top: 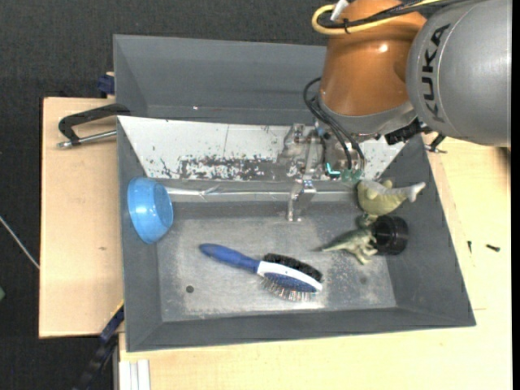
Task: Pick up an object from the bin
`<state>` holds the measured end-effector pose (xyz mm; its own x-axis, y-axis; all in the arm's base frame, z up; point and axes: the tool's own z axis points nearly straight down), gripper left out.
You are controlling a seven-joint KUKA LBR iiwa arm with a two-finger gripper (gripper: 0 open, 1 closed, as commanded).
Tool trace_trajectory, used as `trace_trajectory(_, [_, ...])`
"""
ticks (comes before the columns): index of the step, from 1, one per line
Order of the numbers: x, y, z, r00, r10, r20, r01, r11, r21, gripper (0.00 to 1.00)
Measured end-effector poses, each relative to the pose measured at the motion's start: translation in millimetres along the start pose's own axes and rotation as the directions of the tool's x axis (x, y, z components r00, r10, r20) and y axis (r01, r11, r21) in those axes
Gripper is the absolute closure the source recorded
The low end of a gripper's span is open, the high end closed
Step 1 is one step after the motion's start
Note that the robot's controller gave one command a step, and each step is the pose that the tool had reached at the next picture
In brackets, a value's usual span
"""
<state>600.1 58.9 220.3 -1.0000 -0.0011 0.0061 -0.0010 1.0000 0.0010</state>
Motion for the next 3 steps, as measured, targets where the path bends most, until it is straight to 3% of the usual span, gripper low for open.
trace_trajectory(1, [69.8,19,149,0.997,-0.073,0.009,0.073,0.997,-0.006,0.00])
trace_trajectory(2, [70.9,-40,119,0.999,0.032,0.013,-0.032,0.999,0.001,0.00])
trace_trajectory(3, [78.7,33,113,0.994,0.113,0.011,-0.113,0.994,-0.006,0.00])
